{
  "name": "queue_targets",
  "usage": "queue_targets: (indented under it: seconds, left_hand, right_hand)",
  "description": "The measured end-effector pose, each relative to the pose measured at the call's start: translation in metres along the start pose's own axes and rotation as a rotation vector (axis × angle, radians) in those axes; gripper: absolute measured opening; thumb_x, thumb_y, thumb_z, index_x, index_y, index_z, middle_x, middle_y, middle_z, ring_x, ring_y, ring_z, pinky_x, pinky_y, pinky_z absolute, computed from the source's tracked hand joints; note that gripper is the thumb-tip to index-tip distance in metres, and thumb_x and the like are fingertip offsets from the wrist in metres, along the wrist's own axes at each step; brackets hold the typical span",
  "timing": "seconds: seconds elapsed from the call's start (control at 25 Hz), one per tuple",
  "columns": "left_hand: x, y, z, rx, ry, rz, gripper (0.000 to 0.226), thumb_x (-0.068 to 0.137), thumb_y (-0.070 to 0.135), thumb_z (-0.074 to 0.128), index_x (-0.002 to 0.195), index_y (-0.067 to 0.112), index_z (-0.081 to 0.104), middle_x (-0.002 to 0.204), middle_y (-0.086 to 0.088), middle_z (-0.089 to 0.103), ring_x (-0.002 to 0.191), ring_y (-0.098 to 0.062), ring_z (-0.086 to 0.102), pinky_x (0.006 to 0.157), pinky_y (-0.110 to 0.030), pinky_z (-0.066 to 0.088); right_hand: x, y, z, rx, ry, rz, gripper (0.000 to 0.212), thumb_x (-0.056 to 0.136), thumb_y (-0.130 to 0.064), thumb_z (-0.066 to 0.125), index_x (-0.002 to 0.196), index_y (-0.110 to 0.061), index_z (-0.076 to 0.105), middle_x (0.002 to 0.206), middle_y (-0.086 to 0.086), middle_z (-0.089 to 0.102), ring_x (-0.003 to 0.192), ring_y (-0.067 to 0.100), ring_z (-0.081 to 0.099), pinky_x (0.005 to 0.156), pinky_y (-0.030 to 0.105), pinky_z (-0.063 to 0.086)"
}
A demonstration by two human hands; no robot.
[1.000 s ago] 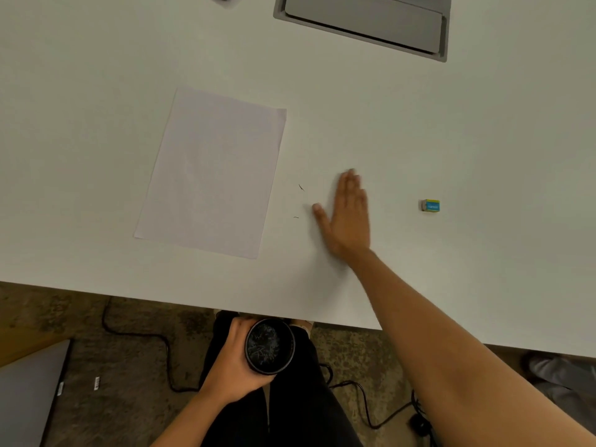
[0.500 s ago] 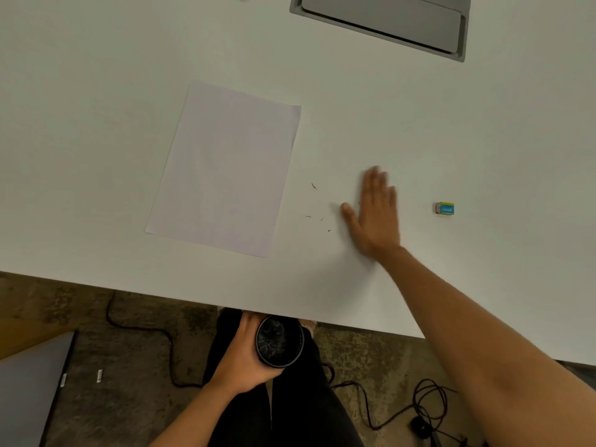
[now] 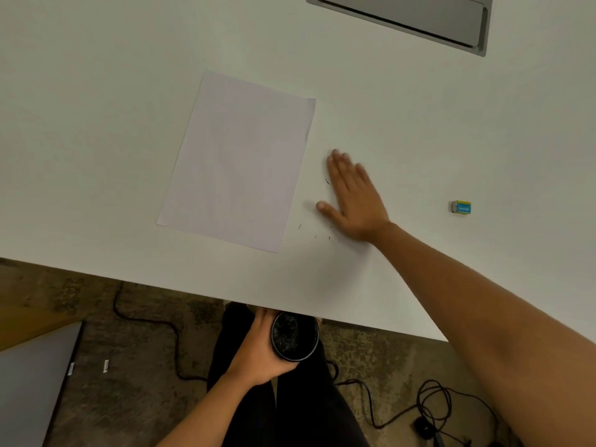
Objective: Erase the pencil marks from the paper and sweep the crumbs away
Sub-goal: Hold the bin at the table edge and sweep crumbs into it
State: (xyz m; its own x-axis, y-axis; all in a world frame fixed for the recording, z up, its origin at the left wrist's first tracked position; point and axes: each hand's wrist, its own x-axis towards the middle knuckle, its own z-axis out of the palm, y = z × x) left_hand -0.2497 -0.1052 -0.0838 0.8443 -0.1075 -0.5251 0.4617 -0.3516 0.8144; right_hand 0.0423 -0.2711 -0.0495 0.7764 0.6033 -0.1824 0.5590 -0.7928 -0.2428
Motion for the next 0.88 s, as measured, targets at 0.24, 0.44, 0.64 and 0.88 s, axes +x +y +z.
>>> queue_targets:
  seconds: [0.24,0.44,0.64,0.88]
  left_hand:
    - [-0.001,-0.001,0.004,0.005,0.003,-0.018,0.123,0.057,0.045,0.093,0.153,0.038,0.016,0.154,0.025,0.016,0.146,0.001,0.019,0.118,-0.022,0.025]
    - [-0.002,0.002,0.0,0.023,-0.002,-0.009,0.12,0.058,0.04,0.094,0.151,0.038,0.019,0.152,0.023,0.019,0.143,0.005,0.019,0.117,-0.021,0.024]
    - [-0.003,0.003,-0.001,0.015,0.0,-0.004,0.119,0.057,0.038,0.094,0.147,0.047,0.016,0.151,0.025,0.018,0.144,0.002,0.021,0.117,-0.022,0.026]
    - [0.0,0.004,0.004,-0.05,0.035,-0.023,0.12,0.057,0.045,0.092,0.154,0.031,0.023,0.154,0.014,0.025,0.144,-0.001,0.029,0.118,-0.025,0.029]
  right_hand:
    - [-0.075,-0.047,0.006,0.014,-0.242,-0.435,0.094,0.087,-0.061,0.046,0.15,-0.005,0.002,0.158,0.013,-0.002,0.145,0.022,-0.006,0.118,0.043,0.009]
    - [-0.079,-0.032,-0.002,0.129,-0.257,-0.523,0.081,0.091,-0.05,0.048,0.15,-0.007,0.012,0.158,0.009,0.007,0.146,0.02,0.001,0.117,0.044,0.013]
    - [-0.044,-0.034,-0.002,0.027,-0.117,-0.202,0.089,0.091,-0.059,0.04,0.15,-0.009,-0.003,0.159,0.009,-0.005,0.145,0.019,-0.008,0.116,0.046,0.012]
    - [-0.118,-0.072,0.012,0.076,-0.349,-0.564,0.095,0.087,-0.058,0.049,0.149,-0.002,0.002,0.158,0.016,-0.003,0.145,0.024,-0.006,0.118,0.044,0.009]
